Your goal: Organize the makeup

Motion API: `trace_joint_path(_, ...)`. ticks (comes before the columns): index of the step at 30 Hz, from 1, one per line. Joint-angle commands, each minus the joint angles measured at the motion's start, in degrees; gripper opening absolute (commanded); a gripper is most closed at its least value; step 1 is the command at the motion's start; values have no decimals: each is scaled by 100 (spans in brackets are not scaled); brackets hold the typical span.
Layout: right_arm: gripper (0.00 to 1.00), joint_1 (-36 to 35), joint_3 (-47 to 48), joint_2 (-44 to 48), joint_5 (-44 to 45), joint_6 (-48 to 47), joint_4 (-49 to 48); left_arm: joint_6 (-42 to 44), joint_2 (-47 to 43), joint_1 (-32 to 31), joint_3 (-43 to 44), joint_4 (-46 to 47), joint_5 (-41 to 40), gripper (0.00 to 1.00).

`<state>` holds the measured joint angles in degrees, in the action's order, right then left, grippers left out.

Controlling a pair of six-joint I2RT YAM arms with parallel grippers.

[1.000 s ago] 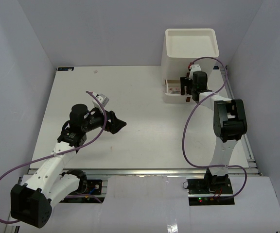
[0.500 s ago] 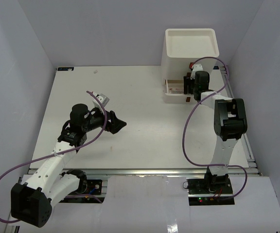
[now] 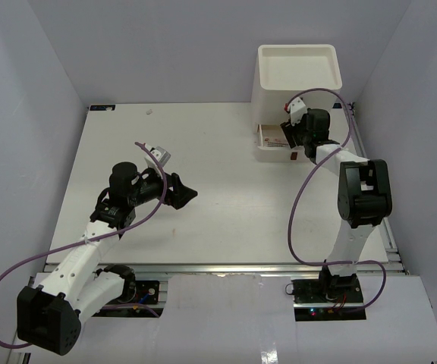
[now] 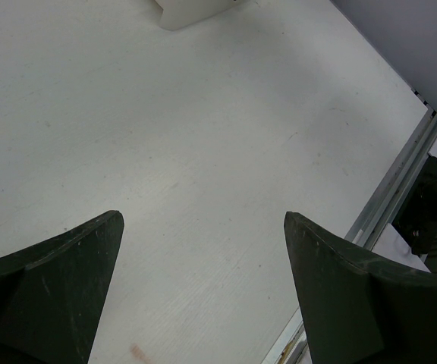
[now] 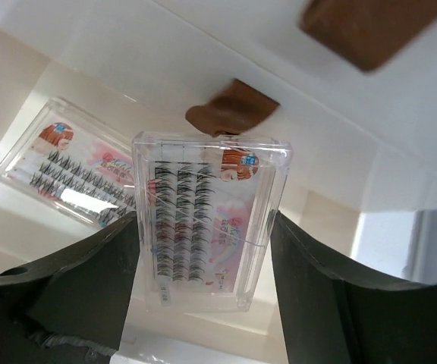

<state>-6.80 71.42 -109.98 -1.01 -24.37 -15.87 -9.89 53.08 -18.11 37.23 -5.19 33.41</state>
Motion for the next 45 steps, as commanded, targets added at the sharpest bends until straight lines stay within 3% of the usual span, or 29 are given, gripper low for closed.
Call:
trace_joint_path(1,41,-186,111,377,-238,-1645,75,36,-43,9,47,6,34,98)
trace_joint_path(6,47,-389,-53,457,-27,-2694,37,27,-43,6,56,9,34,98)
trace_joint_path(10,59,-568,-251,426,337,-3214,-267,31,-43,0,56,1,43,98)
trace_joint_path(12,74,-669,-263,354,474,-3352,-309,23,-44,9,55,7,33,98)
trace_joint_path(15,89,-709,-206,387,419,-3232,-184,31,-57,4,52,-3,25,98)
trace_joint_path(24,94,-674,-48,998,71,-2490,191,31,-65,9,65,1,59,98)
trace_joint_path(26,92,-585,13,1139,-369,-2120,598,31,-89,9,59,1,46,98)
trace_joint_path(29,81,-367,230,1373,-1967,-1996,1716,31,-122,9,56,1,34,98)
trace_joint_path(31,71,-174,235,1441,-3001,-2427,2523,31,-122,9,62,1,43,98)
trace_joint_path(34,57,-54,285,1427,-3827,-3275,3482,22,-131,9,65,5,74,98)
trace_joint_path(38,15,-32,542,1143,-3849,-5287,5265,14,-148,9,65,18,104,98)
trace_joint_path(41,11,-57,542,1127,-3372,-6012,5557,13,-170,9,65,22,100,98)
trace_joint_path(45,11,-146,478,1103,-2493,-6159,5481,13,-175,9,65,27,117,98)
